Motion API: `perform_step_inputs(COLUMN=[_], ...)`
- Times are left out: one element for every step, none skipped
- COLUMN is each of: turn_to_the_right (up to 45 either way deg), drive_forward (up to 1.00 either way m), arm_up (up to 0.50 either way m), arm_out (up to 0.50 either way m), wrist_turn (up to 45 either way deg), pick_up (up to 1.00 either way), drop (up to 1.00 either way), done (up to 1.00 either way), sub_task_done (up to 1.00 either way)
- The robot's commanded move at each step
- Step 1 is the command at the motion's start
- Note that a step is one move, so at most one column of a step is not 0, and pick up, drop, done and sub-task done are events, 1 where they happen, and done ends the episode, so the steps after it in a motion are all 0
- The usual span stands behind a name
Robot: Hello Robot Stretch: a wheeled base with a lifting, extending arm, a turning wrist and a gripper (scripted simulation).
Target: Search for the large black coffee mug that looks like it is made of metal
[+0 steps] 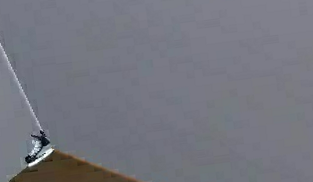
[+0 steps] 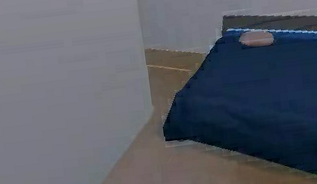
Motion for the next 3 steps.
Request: perform_step_inputs(turn_to_the_right=[-45.0, -45.0, -45.0], drive_forward=[0.00, 0.00, 0.00], arm_up=[0.00, 0.00, 0.00], arm_out=[0.00, 0.00, 0.00], wrist_turn=[0.0, 0.0, 0.0], pick_up=[0.00, 0.00, 0.00], drop=[0.00, 0.00, 0.00], done=[0.00, 0.00, 0.00], sub_task_done=[0.00, 0.00, 0.00])
